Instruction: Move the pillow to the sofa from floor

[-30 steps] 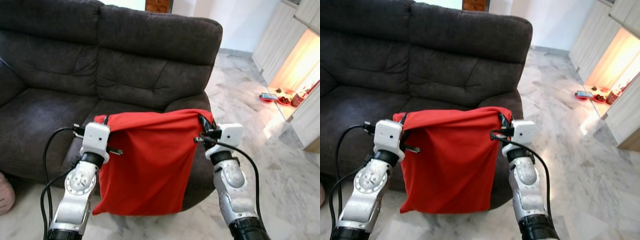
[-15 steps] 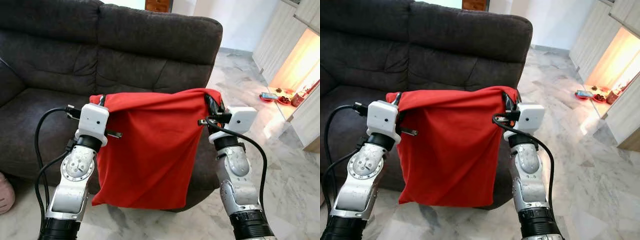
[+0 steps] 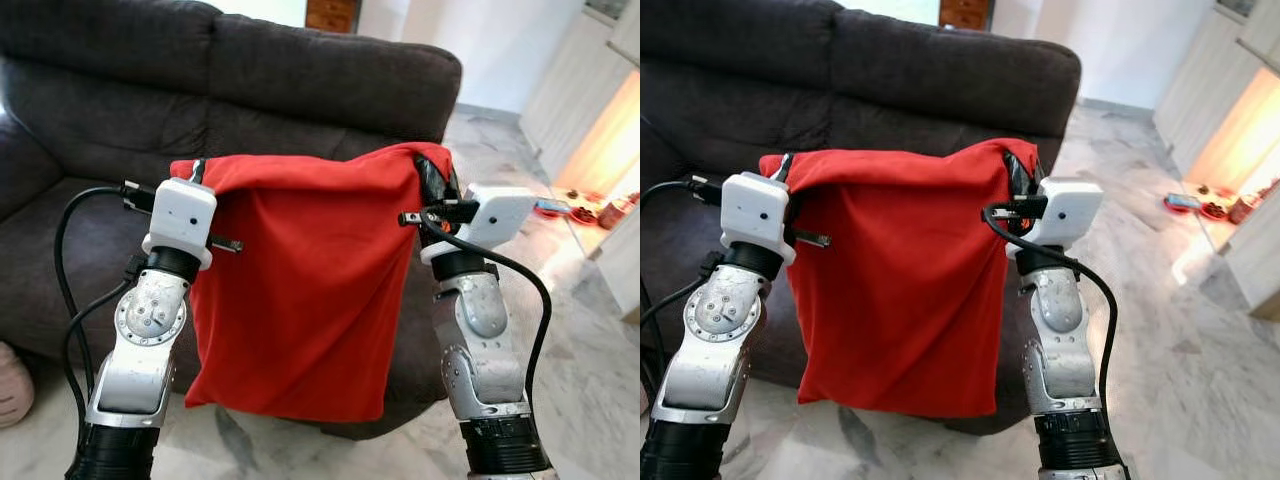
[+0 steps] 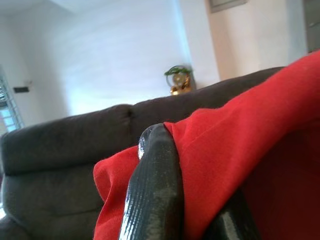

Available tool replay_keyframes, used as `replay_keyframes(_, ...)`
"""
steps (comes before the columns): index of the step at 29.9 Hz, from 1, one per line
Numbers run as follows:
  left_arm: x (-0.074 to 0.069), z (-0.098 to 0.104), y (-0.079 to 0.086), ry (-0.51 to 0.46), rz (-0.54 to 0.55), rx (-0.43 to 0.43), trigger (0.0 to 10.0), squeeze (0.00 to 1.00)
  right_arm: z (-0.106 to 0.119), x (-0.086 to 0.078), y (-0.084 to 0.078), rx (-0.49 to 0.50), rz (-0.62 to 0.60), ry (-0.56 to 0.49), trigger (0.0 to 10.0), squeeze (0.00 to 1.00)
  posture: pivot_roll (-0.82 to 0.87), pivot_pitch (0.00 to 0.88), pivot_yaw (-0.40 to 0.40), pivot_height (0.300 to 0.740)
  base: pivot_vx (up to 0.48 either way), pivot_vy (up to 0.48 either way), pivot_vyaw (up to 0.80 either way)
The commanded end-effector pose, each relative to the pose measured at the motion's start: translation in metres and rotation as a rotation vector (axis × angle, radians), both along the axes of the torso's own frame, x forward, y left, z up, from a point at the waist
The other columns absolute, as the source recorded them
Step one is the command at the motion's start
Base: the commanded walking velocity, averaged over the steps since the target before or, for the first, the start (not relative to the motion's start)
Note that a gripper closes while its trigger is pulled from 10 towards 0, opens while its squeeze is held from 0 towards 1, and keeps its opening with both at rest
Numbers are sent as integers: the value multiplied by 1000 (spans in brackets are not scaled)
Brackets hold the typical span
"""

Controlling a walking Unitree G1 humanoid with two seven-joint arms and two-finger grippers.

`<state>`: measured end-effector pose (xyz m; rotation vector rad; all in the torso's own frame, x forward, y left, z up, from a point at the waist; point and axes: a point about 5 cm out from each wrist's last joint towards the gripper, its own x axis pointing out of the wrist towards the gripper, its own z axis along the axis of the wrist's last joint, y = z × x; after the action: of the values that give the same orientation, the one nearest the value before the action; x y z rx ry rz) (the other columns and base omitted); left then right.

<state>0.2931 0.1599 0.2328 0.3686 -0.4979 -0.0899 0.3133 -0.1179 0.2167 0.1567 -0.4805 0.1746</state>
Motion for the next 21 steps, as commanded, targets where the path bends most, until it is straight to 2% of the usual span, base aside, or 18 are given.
replay_keyframes(1, -8, 29, -9, -135, -30, 7, 10000, 0, 27, -5, 2, 13, 15, -112, 10000, 0, 145, 0, -126, 740, 394, 0, 0)
replay_keyframes(21, -5, 27, -12, -106, -56, 5, 10000, 0, 34, -2, -2, 23, -4, -114, 10000, 0, 147, 0, -127, 740, 406, 0, 0)
